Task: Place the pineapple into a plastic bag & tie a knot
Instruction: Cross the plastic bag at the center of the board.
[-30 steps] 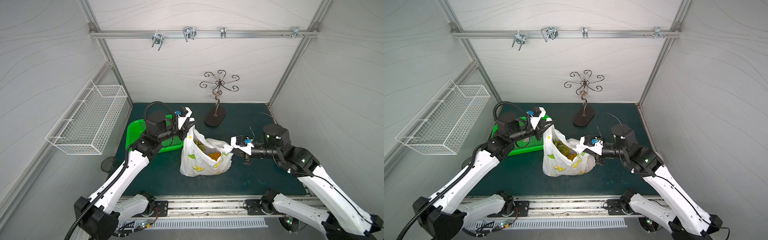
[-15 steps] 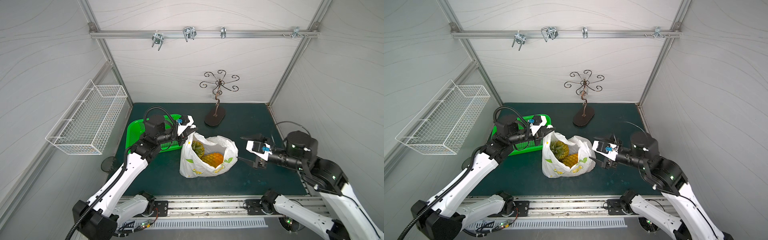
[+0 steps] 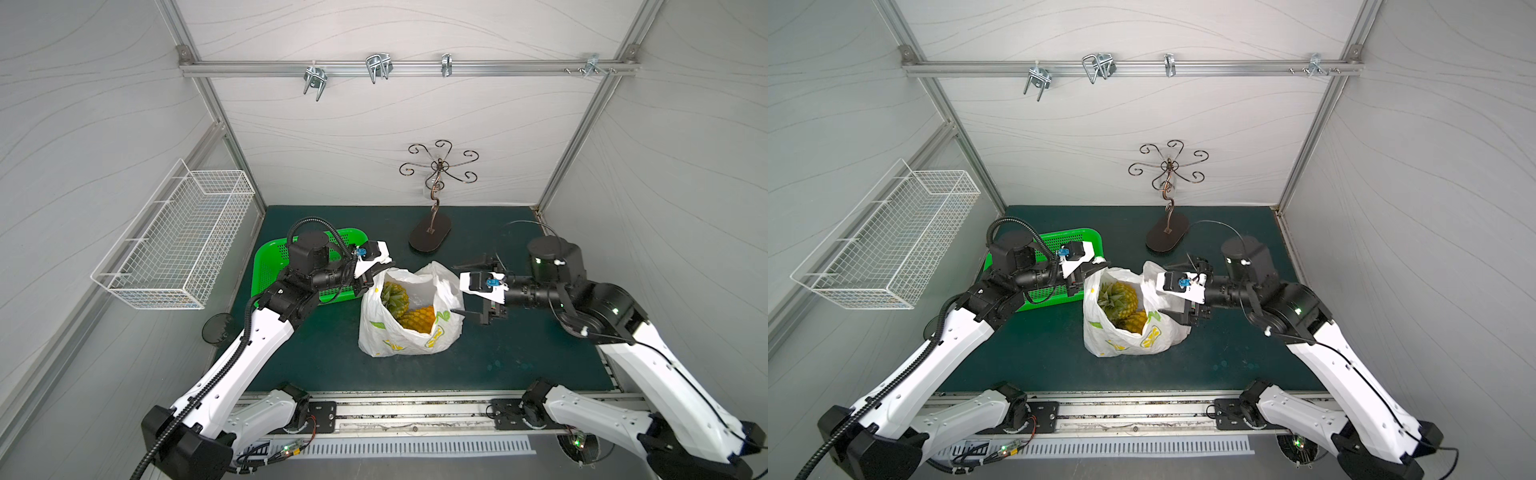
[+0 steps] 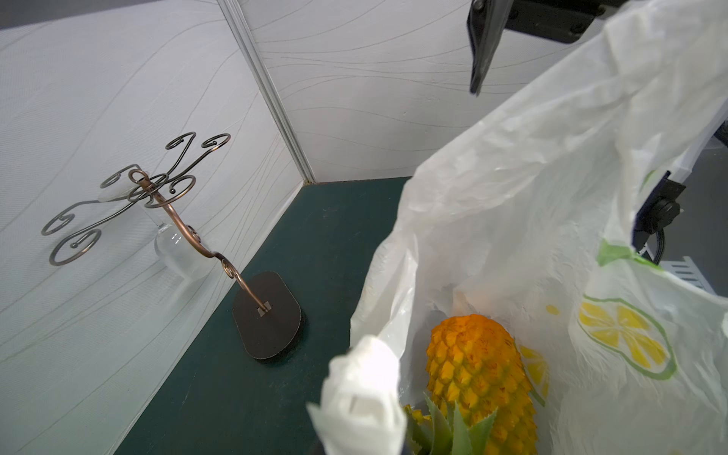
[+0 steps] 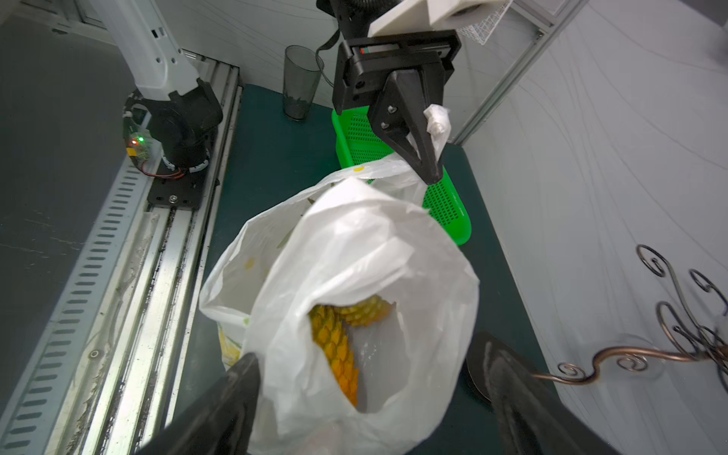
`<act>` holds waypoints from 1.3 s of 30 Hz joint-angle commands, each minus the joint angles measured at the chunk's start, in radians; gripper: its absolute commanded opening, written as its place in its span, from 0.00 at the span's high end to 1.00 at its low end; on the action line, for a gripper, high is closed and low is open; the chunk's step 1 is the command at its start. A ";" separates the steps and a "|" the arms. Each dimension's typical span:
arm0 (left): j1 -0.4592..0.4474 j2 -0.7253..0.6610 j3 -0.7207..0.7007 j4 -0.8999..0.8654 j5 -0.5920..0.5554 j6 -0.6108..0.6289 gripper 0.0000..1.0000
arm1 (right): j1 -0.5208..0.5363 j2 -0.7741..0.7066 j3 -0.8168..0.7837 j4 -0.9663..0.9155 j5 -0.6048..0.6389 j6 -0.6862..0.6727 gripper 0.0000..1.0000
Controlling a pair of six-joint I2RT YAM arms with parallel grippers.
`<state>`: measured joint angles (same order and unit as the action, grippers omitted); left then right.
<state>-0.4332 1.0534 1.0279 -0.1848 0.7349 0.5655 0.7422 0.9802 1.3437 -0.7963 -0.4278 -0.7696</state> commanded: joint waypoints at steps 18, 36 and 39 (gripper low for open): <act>-0.004 -0.012 0.042 0.036 0.078 0.020 1.00 | -0.002 0.126 0.102 0.008 -0.315 -0.057 0.13; -0.004 -0.044 0.140 0.085 0.032 -0.204 1.00 | -0.043 0.087 0.050 0.242 -0.115 0.060 1.00; -0.004 -0.036 0.178 0.138 0.021 -0.329 1.00 | -0.043 0.075 0.044 0.392 0.029 0.171 1.00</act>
<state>-0.4332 1.0477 1.0985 -0.2035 0.7406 0.3649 0.7052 1.0836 1.3846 -0.6197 -0.5434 -0.7303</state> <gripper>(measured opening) 0.042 0.048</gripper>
